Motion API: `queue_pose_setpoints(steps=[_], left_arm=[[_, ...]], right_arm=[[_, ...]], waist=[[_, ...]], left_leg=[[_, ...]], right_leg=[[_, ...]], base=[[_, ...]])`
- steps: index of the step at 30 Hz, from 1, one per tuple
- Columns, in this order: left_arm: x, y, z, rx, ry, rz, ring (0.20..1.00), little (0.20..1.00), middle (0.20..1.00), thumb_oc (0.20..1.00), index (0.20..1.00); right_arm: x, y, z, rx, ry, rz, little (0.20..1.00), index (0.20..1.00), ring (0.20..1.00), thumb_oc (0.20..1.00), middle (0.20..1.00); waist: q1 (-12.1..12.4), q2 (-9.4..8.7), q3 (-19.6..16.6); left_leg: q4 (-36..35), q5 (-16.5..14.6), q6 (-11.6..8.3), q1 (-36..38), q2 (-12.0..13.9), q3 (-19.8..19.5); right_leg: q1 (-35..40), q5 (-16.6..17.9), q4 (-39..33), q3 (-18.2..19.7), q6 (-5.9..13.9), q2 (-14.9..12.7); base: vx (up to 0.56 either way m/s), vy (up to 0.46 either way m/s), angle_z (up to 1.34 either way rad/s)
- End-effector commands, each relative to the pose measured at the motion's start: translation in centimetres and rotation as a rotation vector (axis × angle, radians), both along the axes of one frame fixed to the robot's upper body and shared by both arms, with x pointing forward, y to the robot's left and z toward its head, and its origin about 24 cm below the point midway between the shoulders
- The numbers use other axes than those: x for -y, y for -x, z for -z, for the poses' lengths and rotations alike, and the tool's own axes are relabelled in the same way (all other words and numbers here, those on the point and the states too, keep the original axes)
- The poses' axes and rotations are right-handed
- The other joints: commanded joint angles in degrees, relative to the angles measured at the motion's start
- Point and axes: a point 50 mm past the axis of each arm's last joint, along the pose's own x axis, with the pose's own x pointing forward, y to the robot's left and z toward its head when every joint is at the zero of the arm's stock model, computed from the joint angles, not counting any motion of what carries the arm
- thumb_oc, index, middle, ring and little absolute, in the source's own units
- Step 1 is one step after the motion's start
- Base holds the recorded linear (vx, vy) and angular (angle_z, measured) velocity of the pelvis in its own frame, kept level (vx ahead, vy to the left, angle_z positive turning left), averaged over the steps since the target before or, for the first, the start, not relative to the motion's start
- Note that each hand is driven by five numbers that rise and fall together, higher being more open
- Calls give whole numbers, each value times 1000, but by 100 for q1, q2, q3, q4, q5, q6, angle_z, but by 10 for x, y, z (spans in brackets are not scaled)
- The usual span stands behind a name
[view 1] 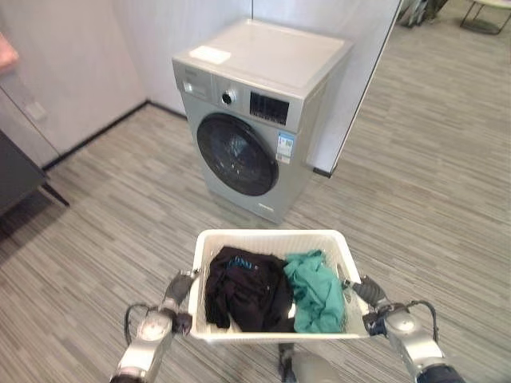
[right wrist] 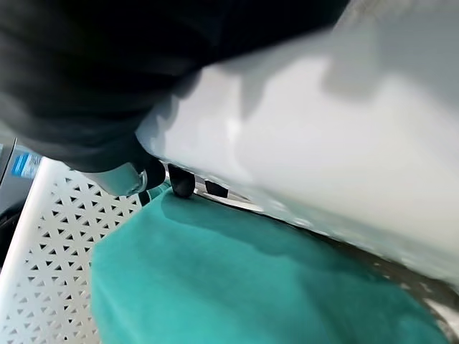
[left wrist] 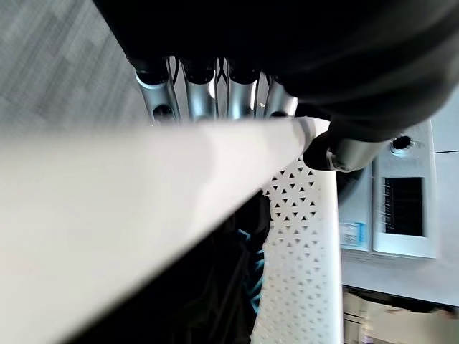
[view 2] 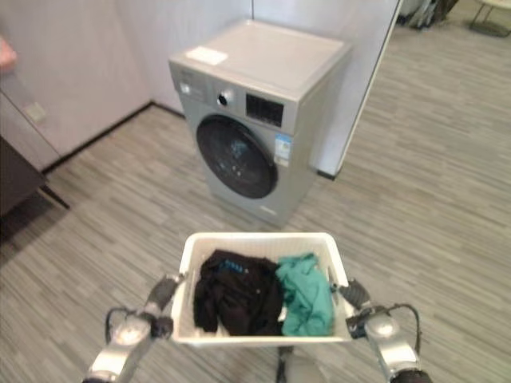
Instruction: Grab the laundry basket,head to the washer,open it,put in the laundry and shut it.
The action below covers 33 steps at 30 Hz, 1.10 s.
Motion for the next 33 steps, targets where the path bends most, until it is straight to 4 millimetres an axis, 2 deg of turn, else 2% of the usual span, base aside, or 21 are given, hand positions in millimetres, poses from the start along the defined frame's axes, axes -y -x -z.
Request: queue_pose_setpoints(steps=[1,2,3,4,5,6,9,11,13,15,18,19,20,22,24,26,27,28,29,30,33], left_arm=[[-44,-19,-39,168,-81,-157,200,200,200,200,200],[-44,-20,-41,173,-86,-151,200,200,200,200,200],[-44,-20,-41,173,-86,-151,200,200,200,200,200],[-45,-20,-42,176,-90,-155,200,200,200,200,200],[-47,-20,-43,183,-93,-162,200,200,200,200,200],[-47,-21,-43,183,-93,-162,200,200,200,200,200],[-51,-19,-42,180,-106,-180,200,200,200,200,200],[-53,-18,-41,178,-113,-188,200,200,200,200,200],[-54,-18,-41,178,-114,-193,200,200,200,200,200],[-55,-16,-41,183,-122,-192,200,200,200,200,200],[-54,-11,-39,178,-132,-167,200,200,200,200,200],[-52,-11,-39,175,-150,-141,200,200,200,200,200],[-52,-11,-39,175,-150,-141,200,200,200,200,200],[-56,-10,-39,165,-170,-137,200,200,200,200,200],[-61,-11,-45,169,-206,-127,200,200,200,200,200],[-67,-10,-50,176,-231,-128,200,200,200,200,200],[-68,-9,-53,181,-235,-127,200,200,200,200,200],[-68,-9,-53,180,-235,-128,200,200,200,200,200],[-66,-10,-52,170,-236,-108,200,200,200,200,200],[-65,-10,-51,168,-231,-107,200,200,200,200,200],[-58,-14,-49,167,-219,-90,200,200,200,200,200]], right_arm=[[20,-28,-60,313,-27,57,200,200,200,200,200],[19,-28,-61,322,-30,55,200,200,200,200,200],[19,-28,-61,322,-30,55,200,200,200,200,200],[19,-29,-63,329,-32,48,200,200,200,200,200],[18,-30,-67,343,-29,35,200,200,200,200,200],[18,-30,-67,343,-29,35,200,200,200,200,200],[18,-34,-72,369,-23,24,200,200,200,200,200],[16,-39,-75,388,-23,20,200,200,200,200,200],[15,-40,-76,392,-26,17,200,200,200,200,200],[10,-45,-79,412,-31,8,200,200,200,200,200],[6,-47,-78,412,-40,8,200,200,200,200,200],[2,-45,-75,406,-50,1,200,200,200,200,200],[2,-45,-75,405,-50,1,200,200,200,200,200],[-2,-43,-70,395,-57,9,200,200,200,200,200],[-7,-45,-68,385,-66,7,200,200,200,200,200],[-12,-46,-64,367,-64,-15,200,200,200,200,200],[-13,-46,-64,363,-59,-21,200,200,200,200,200],[-13,-46,-64,362,-59,-22,200,200,200,200,200],[-12,-44,-63,353,-57,-23,200,200,200,200,200],[-10,-41,-62,349,-57,-18,200,200,200,200,200],[0,-32,-57,336,-59,25,200,200,200,200,200]], waist=[[-85,-187,67],[-59,-248,96],[-59,-263,104],[-48,-260,88],[3,-201,39],[-3,-212,32],[124,-83,17],[237,-24,39],[243,-4,52],[346,25,39],[452,60,-94],[473,-16,-112],[476,-32,-124],[479,-98,-164],[476,-6,-154],[558,118,-138],[552,167,-148],[534,159,-146],[460,166,-94],[414,169,-110],[280,82,-130]], left_leg=[[-1412,747,-191,450,639,256],[-2230,748,-186,354,808,367],[-2267,763,-185,386,792,380],[-2804,817,-253,385,825,378],[-4049,926,-394,364,846,235],[-4118,980,-389,381,830,245],[-5350,1323,-563,316,693,-314],[-5815,1335,-649,105,588,-792],[-5881,1322,-698,25,553,-972],[-5827,1367,-763,-86,500,-1118],[-5445,1239,-685,-32,408,-1174],[-4663,846,-555,-129,51,-1028],[-4638,798,-557,-129,42,-1019],[-4319,420,-319,-10,-179,-655],[-4289,247,-93,140,-247,-339],[-4390,121,90,389,-358,-10],[-4482,137,161,474,-401,78],[-4501,148,163,482,-416,68],[-4731,152,278,714,-613,208],[-4829,187,299,769,-709,221],[-5046,224,182,957,-905,237]], right_leg=[[829,-542,-593,50,845,-408],[962,-604,-614,-1,849,-448],[976,-609,-615,1,851,-462],[1034,-671,-625,10,875,-465],[1165,-837,-630,-20,959,-464],[1153,-825,-633,-25,958,-477],[1349,-1157,-438,67,984,-403],[1503,-1396,-305,225,982,-378],[1578,-1493,-235,290,978,-372],[1805,-1617,-145,505,1085,-498],[1941,-1583,-105,724,1349,-819],[1899,-1213,59,861,1618,-1286],[1910,-1236,53,859,1617,-1299],[1678,-576,451,878,1740,-1754],[1205,-48,1150,653,1561,-2007],[980,31,1719,-182,1452,-2334],[923,1,1922,-462,1426,-2376],[925,-14,1943,-473,1429,-2393],[900,-205,2337,-739,1437,-2139],[814,-282,2365,-772,1467,-1906],[724,-866,1850,-802,1424,-1248]], base=[[385,-140,5],[296,-61,11],[228,1,15],[291,111,-4],[283,111,-15],[299,145,-12],[284,158,-11],[325,225,-17],[319,299,-26],[375,443,-37],[309,593,-56],[279,667,-70],[253,650,-63],[180,513,-38],[109,600,-48],[109,625,-77],[81,365,-79],[124,449,-72],[119,399,-33],[163,483,12],[107,183,39]])
